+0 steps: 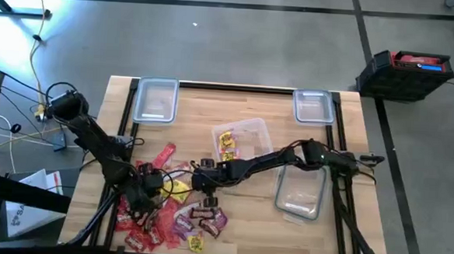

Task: Sort candy
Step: Put the yellow candy into the center transparent bin

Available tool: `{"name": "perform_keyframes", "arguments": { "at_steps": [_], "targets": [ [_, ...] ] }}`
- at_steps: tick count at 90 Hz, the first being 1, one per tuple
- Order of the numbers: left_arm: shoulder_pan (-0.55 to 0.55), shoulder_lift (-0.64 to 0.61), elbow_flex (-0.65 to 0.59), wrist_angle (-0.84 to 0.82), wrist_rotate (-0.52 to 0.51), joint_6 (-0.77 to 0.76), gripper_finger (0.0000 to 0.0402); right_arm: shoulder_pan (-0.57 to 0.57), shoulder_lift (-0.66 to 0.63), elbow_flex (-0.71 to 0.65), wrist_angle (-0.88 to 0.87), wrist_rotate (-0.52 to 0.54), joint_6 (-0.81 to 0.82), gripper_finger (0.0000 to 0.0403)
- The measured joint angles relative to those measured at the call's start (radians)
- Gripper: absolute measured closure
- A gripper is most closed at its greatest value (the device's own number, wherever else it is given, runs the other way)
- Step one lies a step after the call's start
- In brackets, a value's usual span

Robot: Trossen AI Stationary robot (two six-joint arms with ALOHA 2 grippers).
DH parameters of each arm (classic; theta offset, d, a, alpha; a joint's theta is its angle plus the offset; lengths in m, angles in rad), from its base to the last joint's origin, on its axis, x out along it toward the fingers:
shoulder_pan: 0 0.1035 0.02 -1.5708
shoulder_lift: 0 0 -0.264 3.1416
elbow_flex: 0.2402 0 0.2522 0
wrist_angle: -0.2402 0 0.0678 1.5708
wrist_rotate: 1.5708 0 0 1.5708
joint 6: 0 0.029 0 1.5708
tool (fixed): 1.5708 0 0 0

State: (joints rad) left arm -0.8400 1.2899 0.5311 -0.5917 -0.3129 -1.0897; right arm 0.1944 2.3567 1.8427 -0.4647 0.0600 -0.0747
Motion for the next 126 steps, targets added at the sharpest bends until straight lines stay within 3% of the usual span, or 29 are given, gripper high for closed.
{"name": "perform_keyframes", "arguments": {
  "at_steps": [23,42,50,63,78,91,107,126],
  "targets": [
    [0.051,-0.029,0.122,-0.119,-0.008,0.088,0.0399,-0.021,-0.217,0.007,-0.209,0.144,-0.111,0.0403],
    [0.144,-0.031,0.224,-0.141,-0.263,0.243,0.0401,-0.122,-0.271,0.006,-0.446,0.239,-0.117,0.0403],
    [0.214,-0.031,0.227,-0.119,-0.317,0.305,0.0401,-0.161,-0.254,0.006,-0.469,0.234,-0.137,0.0403],
    [0.323,-0.031,0.222,-0.089,-0.32,0.39,0.0401,-0.199,-0.254,0.005,-0.484,0.184,-0.162,0.0403],
    [0.407,-0.041,0.221,-0.086,-0.297,0.496,0.0401,-0.184,-0.241,0.008,-0.274,-0.008,-0.159,0.0403],
    [0.447,-0.116,0.248,-0.136,-0.271,0.525,0.0401,-0.157,-0.166,0.007,-0.145,-0.011,-0.199,0.04],
    [0.473,-0.279,0.282,-0.272,-0.287,0.459,0.0401,-0.177,-0.075,0.033,-0.028,-0.031,-0.215,0.0344],
    [0.534,-0.435,0.282,-0.329,-0.356,0.448,0.0401,-0.219,0.03,0.173,-0.166,-0.086,-0.147,0.0251]
  ]
}}
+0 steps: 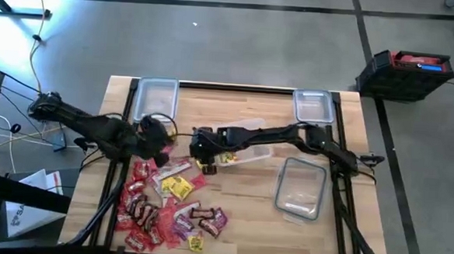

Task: Sort candy
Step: Put the yellow candy into the center transparent bin

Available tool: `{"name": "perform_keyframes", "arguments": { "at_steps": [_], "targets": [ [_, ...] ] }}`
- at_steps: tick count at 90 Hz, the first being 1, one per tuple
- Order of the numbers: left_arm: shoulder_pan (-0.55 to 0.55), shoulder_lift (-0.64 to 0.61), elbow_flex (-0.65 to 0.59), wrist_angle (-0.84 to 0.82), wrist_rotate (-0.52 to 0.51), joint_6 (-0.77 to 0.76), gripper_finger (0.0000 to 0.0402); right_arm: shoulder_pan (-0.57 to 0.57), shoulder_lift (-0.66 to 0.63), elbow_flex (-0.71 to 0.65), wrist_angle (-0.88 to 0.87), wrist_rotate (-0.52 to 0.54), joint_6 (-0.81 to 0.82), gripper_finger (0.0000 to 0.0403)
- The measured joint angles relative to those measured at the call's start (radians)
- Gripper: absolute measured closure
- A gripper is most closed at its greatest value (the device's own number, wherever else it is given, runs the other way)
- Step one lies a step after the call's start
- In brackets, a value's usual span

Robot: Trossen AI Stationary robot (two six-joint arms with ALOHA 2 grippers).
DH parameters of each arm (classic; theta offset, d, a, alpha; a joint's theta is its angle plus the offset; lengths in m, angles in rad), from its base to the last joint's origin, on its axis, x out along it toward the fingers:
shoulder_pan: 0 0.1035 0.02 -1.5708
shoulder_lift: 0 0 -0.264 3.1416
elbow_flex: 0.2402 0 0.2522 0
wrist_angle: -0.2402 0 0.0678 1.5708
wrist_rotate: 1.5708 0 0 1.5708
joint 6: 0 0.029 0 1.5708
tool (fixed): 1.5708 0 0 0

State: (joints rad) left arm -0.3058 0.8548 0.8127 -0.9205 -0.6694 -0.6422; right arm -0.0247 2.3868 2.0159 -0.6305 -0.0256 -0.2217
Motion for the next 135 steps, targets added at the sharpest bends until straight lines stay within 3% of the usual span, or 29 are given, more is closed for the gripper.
{"name": "perform_keyframes", "arguments": {
  "at_steps": [11,27,46,62,74,92,103,114,135],
  "targets": [
    [0.043,-0.044,0.0,-0.011,-0.024,0.048,0.0401,-0.015,0.037,0.057,-0.111,-0.021,-0.003,0.0226],
    [0.111,-0.056,0.0,-0.009,-0.022,0.118,0.0401,-0.015,0.056,0.07,-0.16,-0.028,-0.015,0.0222],
    [0.191,-0.049,0.0,-0.009,0.306,0.191,0.0401,-0.013,0.097,0.071,-0.184,-0.041,0.015,0.0222],
    [0.196,-0.037,0.0,-0.009,0.332,0.218,0.0401,-0.006,0.103,0.074,-0.22,-0.02,0.061,0.0225],
    [0.196,-0.037,0.0,-0.009,0.329,0.249,0.0401,0.001,0.104,0.074,-0.238,-0.013,0.092,0.0265],
    [0.196,-0.037,0.0,-0.066,0.323,0.25,0.0401,0.023,0.104,0.106,-0.239,-0.037,0.117,0.0387],
    [0.197,-0.037,0.0,-0.083,0.284,0.222,0.0401,0.057,0.091,0.165,-0.247,-0.027,0.112,0.0396],
    [0.197,-0.037,-0.001,-0.081,0.275,0.218,0.0401,0.084,-0.02,0.173,-0.288,0.019,0.086,0.0401],
    [0.178,-0.035,-0.119,0.011,0.274,0.15,0.0401,0.071,-0.259,-0.033,-0.46,0.227,0.158,0.0402]
  ]
}}
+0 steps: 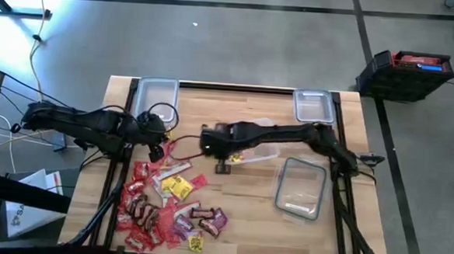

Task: Sort candy
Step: Put the yellow candy into the center transparent bin

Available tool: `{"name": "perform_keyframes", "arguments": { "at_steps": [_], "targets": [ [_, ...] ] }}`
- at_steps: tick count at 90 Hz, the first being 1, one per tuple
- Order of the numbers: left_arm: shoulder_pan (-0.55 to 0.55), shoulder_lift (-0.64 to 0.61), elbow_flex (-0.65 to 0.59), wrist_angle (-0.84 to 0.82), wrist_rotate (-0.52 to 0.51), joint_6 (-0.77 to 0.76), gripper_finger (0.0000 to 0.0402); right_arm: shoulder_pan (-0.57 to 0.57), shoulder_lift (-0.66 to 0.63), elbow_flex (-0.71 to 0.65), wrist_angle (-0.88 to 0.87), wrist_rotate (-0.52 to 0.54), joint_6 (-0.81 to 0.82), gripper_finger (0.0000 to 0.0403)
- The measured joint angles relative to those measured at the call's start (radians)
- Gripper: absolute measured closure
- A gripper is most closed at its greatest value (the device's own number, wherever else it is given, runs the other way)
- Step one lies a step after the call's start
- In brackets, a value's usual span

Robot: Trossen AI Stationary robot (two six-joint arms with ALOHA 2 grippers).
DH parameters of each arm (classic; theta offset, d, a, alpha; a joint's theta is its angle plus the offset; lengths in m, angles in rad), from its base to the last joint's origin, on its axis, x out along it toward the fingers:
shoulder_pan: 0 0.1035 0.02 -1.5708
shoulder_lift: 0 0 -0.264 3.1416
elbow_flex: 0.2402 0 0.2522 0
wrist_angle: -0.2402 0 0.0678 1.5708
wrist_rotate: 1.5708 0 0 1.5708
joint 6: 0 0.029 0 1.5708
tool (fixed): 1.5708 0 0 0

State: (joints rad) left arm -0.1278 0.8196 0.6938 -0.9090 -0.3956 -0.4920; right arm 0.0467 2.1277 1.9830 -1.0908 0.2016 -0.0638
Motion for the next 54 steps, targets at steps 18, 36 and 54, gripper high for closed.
{"name": "perform_keyframes", "arguments": {
  "at_steps": [18,36,54],
  "targets": [
    [-0.004,0.002,-0.118,0.283,0.025,0.011,0.0401,-0.051,-0.204,-0.323,0.131,0.034,0.021,0.0403],
    [-0.004,0.064,-0.195,0.628,0.042,0.114,0.0401,-0.105,-0.231,-0.522,0.338,-0.046,-0.027,0.0402],
    [0.022,0.218,-0.2,0.897,0.046,0.209,0.0401,-0.111,-0.196,-0.606,0.502,-0.134,-0.049,0.0364]
  ]
}}
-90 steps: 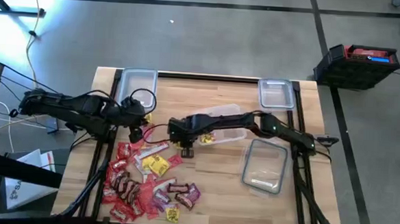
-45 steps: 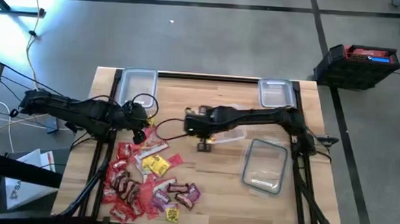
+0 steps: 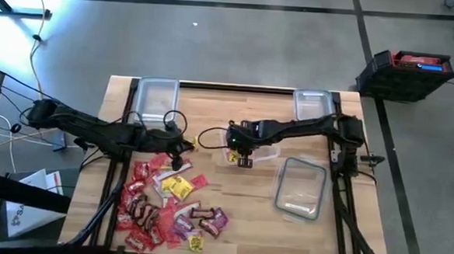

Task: Sort candy
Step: Put the yellow candy into the center transparent bin

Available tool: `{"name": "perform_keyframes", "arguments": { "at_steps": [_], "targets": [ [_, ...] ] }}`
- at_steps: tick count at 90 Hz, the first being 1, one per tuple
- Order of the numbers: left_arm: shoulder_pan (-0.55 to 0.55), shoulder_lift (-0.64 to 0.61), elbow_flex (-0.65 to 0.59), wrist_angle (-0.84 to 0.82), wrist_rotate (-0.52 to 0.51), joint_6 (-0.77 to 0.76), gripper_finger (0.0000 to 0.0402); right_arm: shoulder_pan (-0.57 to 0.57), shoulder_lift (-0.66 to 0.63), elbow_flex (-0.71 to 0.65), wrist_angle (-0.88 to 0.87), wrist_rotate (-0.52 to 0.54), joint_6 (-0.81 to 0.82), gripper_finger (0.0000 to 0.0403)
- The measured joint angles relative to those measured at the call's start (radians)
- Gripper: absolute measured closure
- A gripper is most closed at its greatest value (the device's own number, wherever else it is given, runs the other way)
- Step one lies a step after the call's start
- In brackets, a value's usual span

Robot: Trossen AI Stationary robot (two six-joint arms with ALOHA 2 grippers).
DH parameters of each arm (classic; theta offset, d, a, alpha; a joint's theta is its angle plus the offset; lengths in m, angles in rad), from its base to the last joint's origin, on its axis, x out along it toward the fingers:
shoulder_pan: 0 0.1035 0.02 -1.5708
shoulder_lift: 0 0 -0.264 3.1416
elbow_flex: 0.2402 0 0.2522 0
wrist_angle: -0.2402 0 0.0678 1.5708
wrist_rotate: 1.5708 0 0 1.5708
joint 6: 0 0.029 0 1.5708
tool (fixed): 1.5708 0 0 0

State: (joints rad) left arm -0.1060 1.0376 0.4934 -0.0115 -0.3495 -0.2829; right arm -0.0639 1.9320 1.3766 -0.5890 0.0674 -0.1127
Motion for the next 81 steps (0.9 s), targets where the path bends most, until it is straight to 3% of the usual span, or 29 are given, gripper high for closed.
{"name": "perform_keyframes", "arguments": {
  "at_steps": [21,37,59,81],
  "targets": [
    [0.074,0.193,0.061,0.201,0.032,0.095,0.0401,0.013,0.004,0.009,0.006,-0.051,-0.001,0.0275],
    [0.108,0.326,0.165,0.213,0.05,0.154,0.0401,0.026,-0.019,0.009,-0.053,-0.033,-0.001,0.023],
    [0.164,0.531,0.321,0.227,0.097,0.18,0.0401,0.025,-0.201,-0.032,-0.206,0.092,0.056,0.0218],
    [0.228,0.711,0.469,0.21,0.186,0.142,0.0401,0.018,-0.348,-0.175,-0.121,0.139,0.134,0.0218]
  ]
}}
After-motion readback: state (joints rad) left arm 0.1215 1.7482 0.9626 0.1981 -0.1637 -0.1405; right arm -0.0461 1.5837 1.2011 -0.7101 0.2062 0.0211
